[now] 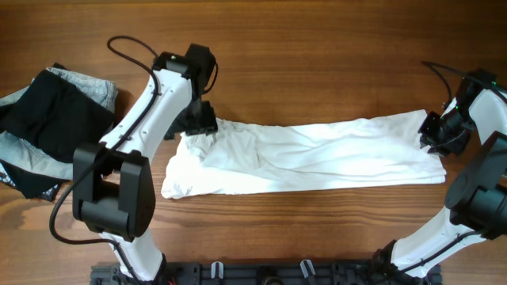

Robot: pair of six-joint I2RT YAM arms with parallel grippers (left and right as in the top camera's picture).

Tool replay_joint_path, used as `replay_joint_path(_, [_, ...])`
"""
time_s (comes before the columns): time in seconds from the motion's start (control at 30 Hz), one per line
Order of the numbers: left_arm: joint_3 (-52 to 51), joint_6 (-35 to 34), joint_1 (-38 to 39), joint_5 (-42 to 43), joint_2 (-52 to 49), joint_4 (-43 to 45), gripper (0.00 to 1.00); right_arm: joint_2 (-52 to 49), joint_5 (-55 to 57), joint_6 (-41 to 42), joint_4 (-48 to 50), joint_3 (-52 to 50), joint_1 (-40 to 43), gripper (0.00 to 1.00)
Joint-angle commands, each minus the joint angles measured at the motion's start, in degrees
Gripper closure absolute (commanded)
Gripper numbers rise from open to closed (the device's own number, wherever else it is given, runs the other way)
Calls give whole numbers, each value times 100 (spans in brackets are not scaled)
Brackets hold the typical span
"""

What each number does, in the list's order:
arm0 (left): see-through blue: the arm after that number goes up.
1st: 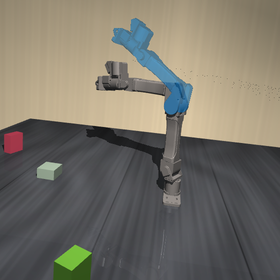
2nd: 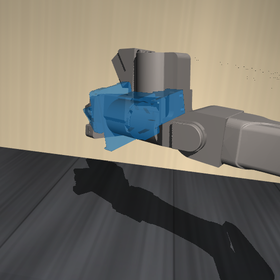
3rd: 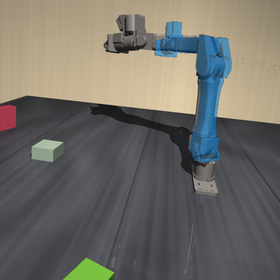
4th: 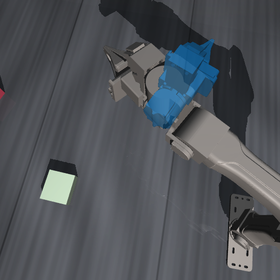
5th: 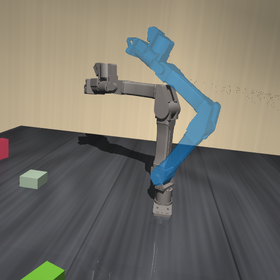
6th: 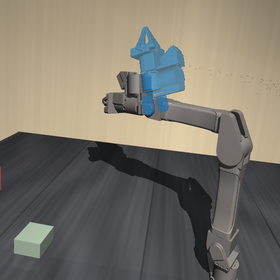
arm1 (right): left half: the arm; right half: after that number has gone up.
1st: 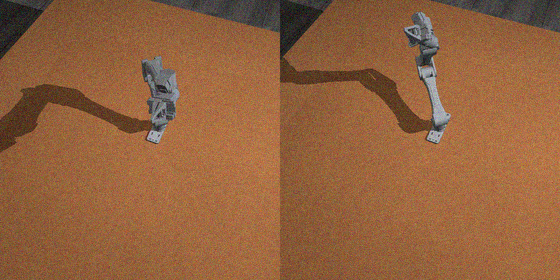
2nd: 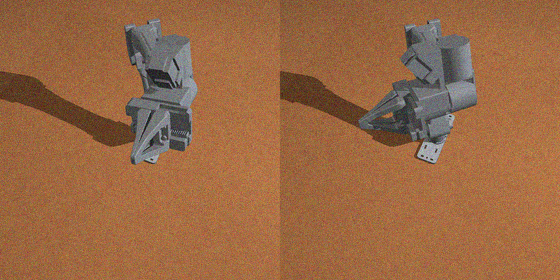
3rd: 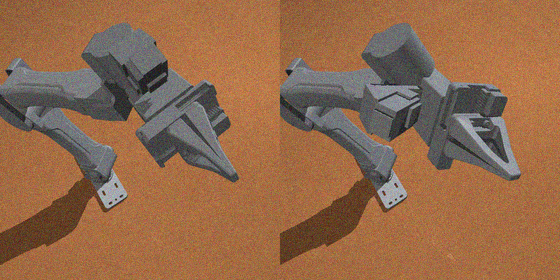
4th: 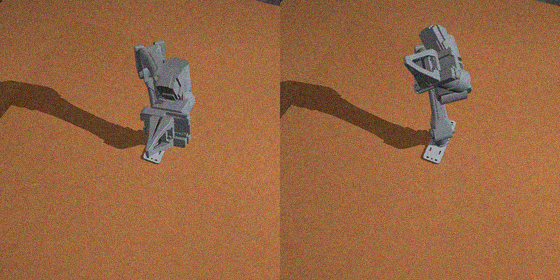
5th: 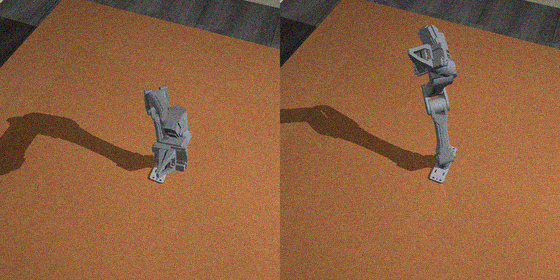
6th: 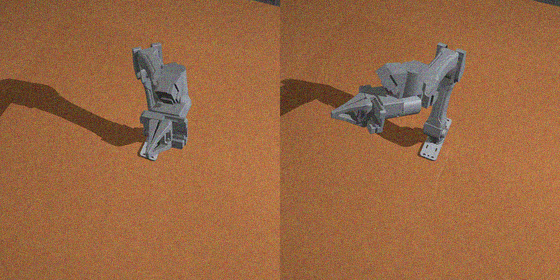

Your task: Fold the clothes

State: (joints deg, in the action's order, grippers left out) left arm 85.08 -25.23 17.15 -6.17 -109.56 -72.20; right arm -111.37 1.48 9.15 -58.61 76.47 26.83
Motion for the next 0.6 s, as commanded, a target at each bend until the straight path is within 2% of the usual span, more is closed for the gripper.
replay_joint_path(0.0, [-702,-96,-2,-76,101,236,28,79,-101,87,35,-20,2,77])
replay_joint_path(0.1, [-1132,-96,-2,-74,101,540,33,79,-101,87,55,-20,4,76])
replay_joint_path(0.27, [-1373,-92,-2,-2,101,975,49,79,-118,87,44,-20,2,76])
replay_joint_path(0.57, [-1370,-48,-2,74,105,1316,56,79,-118,90,31,-20,2,76])
